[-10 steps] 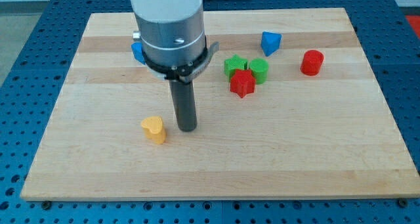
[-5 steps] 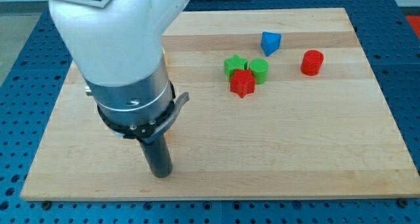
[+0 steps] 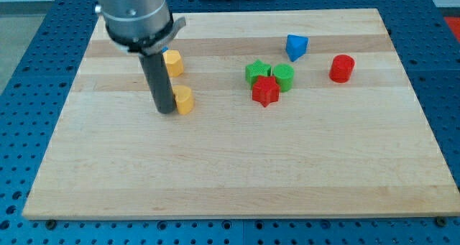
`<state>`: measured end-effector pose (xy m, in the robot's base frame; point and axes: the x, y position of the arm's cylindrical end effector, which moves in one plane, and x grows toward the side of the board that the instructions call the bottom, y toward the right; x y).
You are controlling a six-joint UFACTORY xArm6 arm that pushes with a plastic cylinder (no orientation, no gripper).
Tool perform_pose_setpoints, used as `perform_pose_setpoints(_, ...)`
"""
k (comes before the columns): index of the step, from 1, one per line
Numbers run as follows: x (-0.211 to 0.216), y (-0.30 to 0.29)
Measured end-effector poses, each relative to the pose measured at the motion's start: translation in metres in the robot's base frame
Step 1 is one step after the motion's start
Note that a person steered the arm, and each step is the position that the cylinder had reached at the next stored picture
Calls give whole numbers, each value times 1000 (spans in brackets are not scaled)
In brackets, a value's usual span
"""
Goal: Move the yellow heart to the yellow hexagon
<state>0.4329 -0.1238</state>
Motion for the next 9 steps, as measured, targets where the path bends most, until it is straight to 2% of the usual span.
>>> perform_pose_setpoints(1, -2, 0)
perform_pose_setpoints(2, 40, -4)
perform_pose_setpoints(3, 70, 26)
perform_pose_setpoints(4, 33, 65)
perform_pose_setpoints(5, 33, 63)
perform_pose_setpoints(7, 30, 34)
perform_pose_setpoints(9, -13, 0)
